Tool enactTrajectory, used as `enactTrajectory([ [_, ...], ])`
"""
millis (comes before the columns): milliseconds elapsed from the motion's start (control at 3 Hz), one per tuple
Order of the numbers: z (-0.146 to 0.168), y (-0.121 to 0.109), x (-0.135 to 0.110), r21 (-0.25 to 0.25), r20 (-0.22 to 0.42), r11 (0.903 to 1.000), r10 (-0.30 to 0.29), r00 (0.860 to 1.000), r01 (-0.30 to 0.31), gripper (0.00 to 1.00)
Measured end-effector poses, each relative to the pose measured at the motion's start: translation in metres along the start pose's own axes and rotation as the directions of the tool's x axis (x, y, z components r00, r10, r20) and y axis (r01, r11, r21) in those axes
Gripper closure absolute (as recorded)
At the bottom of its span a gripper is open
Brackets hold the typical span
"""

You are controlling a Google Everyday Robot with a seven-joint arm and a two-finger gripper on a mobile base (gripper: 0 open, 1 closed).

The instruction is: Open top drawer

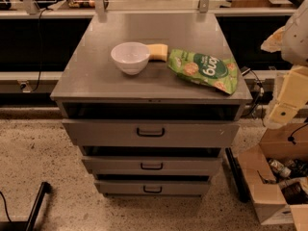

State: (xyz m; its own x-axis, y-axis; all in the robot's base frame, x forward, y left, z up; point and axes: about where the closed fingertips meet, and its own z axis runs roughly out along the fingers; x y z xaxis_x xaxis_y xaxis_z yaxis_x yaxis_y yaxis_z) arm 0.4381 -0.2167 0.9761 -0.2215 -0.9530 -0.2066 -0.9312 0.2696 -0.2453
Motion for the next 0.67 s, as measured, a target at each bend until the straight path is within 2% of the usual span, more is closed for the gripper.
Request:
enactTrajectory([
  [333,0.0,0.0,0.0,0.0,0.0,1.0,0.0,1.0,0.0,0.0],
  [667,0.014,0.001,-0.008,0.0,-0.009,1.0,-0.004,1.0,0.004,0.0],
])
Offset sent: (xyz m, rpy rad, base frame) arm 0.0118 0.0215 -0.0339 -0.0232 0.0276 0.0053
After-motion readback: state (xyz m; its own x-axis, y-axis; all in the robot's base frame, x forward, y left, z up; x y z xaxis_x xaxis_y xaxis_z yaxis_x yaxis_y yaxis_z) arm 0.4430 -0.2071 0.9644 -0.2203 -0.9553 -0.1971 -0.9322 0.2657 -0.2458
